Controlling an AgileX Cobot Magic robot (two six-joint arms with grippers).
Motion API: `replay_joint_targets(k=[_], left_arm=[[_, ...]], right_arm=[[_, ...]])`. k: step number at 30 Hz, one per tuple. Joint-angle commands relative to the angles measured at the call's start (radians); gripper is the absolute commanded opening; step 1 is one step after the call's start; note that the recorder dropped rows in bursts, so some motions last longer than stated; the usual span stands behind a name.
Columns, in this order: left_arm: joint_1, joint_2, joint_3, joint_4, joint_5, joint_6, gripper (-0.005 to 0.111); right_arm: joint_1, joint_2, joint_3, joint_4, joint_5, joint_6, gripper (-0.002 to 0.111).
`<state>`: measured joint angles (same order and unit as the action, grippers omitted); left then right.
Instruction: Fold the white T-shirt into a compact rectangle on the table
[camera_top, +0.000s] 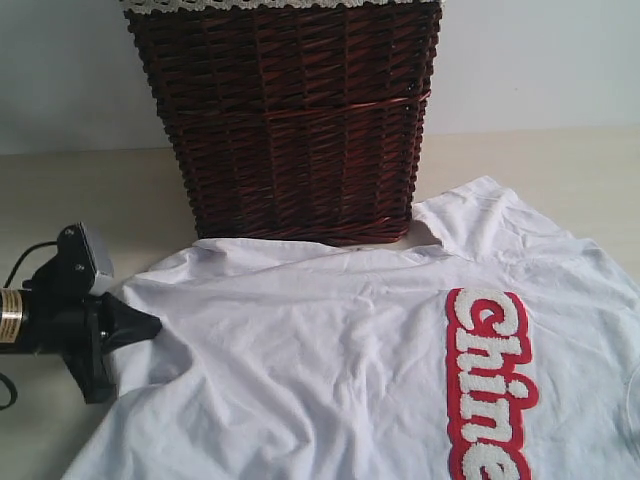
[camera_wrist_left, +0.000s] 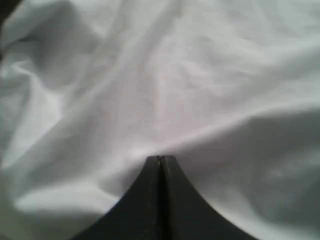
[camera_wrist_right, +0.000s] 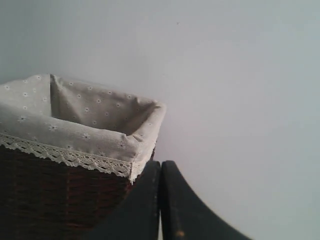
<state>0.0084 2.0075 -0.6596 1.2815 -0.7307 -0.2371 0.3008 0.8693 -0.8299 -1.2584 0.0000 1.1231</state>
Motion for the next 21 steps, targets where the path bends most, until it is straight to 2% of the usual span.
replay_joint_targets(k=[1, 4, 6, 10, 14, 18, 21], left_arm=[[0.001, -0.021, -0.06, -0.013, 0.103, -0.059, 0.0], [0.027, -0.151, -0.023, 0.185, 0.11, -0.181, 0.0], [0.082, -0.284, 0.053, 0.463, 0.036, -0.349, 0.0], [0.157, -0.358, 0.259, 0.463, 0.028, -0.228, 0.0], [0.164, -0.406, 0.38, 0.463, 0.177, -0.323, 0.0], [0.17, -0.467, 0.412, 0.463, 0.318, -0.424, 0.0], [0.195, -0.524, 0.412, 0.463, 0.328, -0.528, 0.0]], right_arm=[[0.002, -0.005, -0.005, -0.003, -0.05, -0.004, 0.0], [0.002, -0.005, -0.005, -0.003, -0.05, -0.004, 0.0], [0.002, -0.005, -0.005, -0.003, -0.048, -0.004, 0.0], [0.002, -0.005, -0.005, -0.026, -0.04, -0.004, 0.0], [0.002, -0.005, -0.005, -0.028, -0.028, -0.004, 0.0], [0.002, -0.005, -0.005, -0.028, -0.028, -0.004, 0.0], [0.002, -0.005, -0.005, -0.028, -0.028, -0.004, 0.0]])
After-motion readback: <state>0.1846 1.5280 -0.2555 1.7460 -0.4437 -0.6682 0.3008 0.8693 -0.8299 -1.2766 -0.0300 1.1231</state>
